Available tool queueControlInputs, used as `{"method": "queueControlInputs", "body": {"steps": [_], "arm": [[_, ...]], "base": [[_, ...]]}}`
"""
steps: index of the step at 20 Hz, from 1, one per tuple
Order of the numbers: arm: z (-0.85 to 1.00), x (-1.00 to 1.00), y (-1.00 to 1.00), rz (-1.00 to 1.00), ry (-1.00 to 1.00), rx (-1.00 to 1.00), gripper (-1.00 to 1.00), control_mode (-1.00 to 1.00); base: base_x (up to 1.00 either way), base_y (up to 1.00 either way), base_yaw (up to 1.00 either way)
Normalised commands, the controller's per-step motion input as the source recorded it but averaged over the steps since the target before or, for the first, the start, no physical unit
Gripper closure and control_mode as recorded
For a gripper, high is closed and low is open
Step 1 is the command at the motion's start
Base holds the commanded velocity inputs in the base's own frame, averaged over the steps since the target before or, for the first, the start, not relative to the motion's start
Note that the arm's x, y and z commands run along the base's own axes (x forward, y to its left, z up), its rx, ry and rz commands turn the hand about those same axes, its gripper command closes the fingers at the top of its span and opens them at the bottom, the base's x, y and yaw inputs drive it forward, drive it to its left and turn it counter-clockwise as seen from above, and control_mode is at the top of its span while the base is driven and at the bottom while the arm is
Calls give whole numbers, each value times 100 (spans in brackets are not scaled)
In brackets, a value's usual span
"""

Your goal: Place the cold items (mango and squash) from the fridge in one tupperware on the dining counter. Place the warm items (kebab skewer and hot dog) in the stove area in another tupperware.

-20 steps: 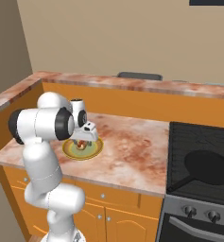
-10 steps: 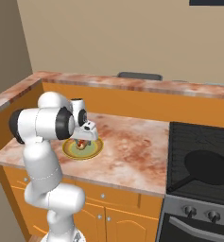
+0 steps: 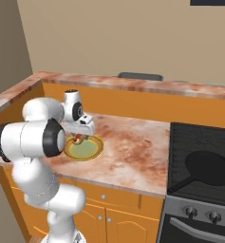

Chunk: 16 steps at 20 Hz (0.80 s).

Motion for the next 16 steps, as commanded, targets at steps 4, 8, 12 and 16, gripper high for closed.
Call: {"method": "queueControlInputs", "body": {"steps": [4,8,12,16], "arm": [[100,-95,-41,-3,-20,2,100,-100],[100,-98,-34,0,-29,9,100,-100],[100,-92,-8,0,-2,5,100,-100],[100,-92,0,0,23,0,100,-100]], "base": [[0,0,0],[0,0,0],[0,0,0],[0,0,0]]}}
